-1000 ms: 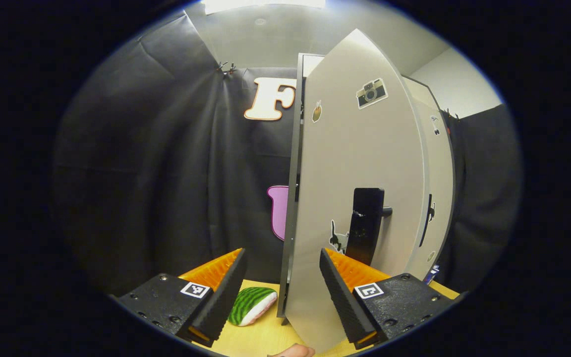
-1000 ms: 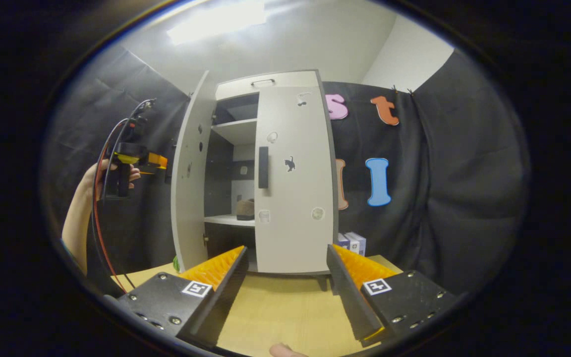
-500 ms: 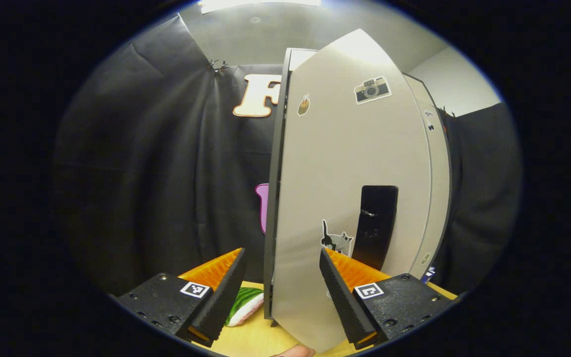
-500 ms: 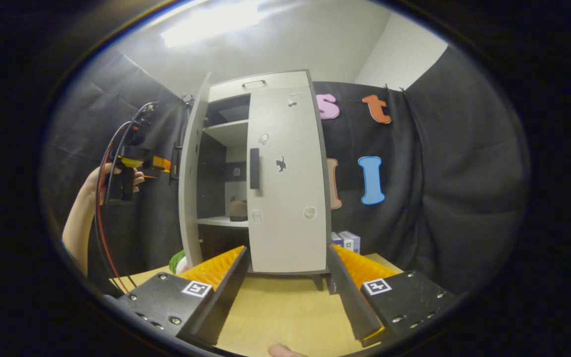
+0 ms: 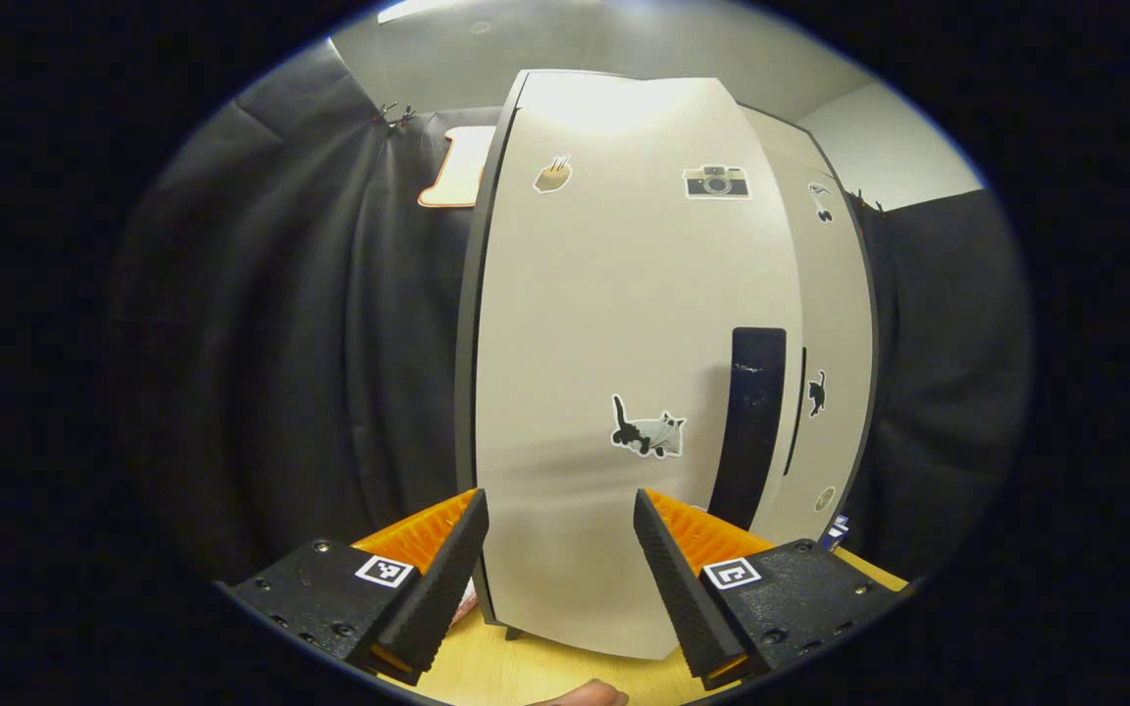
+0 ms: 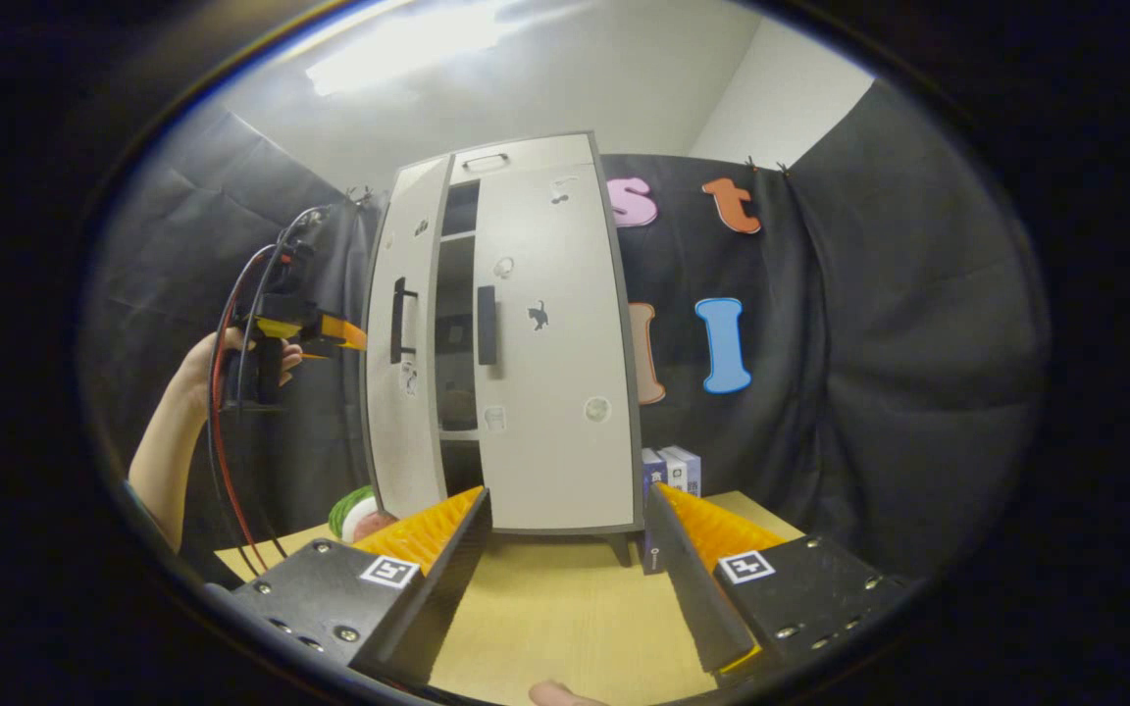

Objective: Grab one shoe with the right hand and put it into the shoe cabinet, grab the other shoe with the left hand and put it into the shoe cabinet; then close the right door with the right hand and the left door with the left hand.

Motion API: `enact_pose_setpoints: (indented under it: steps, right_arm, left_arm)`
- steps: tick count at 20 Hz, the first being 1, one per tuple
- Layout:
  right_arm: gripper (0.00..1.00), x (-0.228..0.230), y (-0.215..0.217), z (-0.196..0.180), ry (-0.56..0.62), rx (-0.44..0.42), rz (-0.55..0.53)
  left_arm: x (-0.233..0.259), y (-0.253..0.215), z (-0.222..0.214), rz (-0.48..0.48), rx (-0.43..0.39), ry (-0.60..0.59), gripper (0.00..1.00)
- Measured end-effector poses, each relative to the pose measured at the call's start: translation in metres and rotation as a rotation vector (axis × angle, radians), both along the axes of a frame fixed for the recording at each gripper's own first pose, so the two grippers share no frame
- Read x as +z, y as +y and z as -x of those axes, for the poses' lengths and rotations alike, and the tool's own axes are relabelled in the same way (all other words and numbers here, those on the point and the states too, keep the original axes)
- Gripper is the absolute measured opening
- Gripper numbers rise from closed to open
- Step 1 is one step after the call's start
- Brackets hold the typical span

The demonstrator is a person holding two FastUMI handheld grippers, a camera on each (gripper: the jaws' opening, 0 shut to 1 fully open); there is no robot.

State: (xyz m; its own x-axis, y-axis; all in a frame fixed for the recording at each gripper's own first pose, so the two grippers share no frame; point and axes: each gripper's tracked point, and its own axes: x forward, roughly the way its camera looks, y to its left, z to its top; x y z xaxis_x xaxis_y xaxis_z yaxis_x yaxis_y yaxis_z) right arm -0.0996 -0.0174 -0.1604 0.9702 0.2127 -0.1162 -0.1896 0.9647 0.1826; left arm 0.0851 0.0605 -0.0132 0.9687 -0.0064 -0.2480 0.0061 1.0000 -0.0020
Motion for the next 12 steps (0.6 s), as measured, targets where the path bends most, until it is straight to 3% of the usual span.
enact_pose_setpoints:
  steps: [8, 9, 12]
  right_arm:
    - [0.93, 0.006, 0.000, -0.005, 0.001, -0.010, 0.009]
    - [0.95, 0.010, -0.001, -0.007, -0.010, -0.014, 0.019]
    - [0.95, 0.022, -0.005, -0.015, -0.021, -0.047, -0.003]
  left_arm:
    - [0.014, 0.001, 0.018, -0.023, 0.033, -0.063, 0.95]
    - [0.015, 0.001, 0.025, -0.029, 0.027, -0.068, 0.92]
    - [0.009, -0.006, 0.043, -0.016, -0.009, -0.079, 0.96]
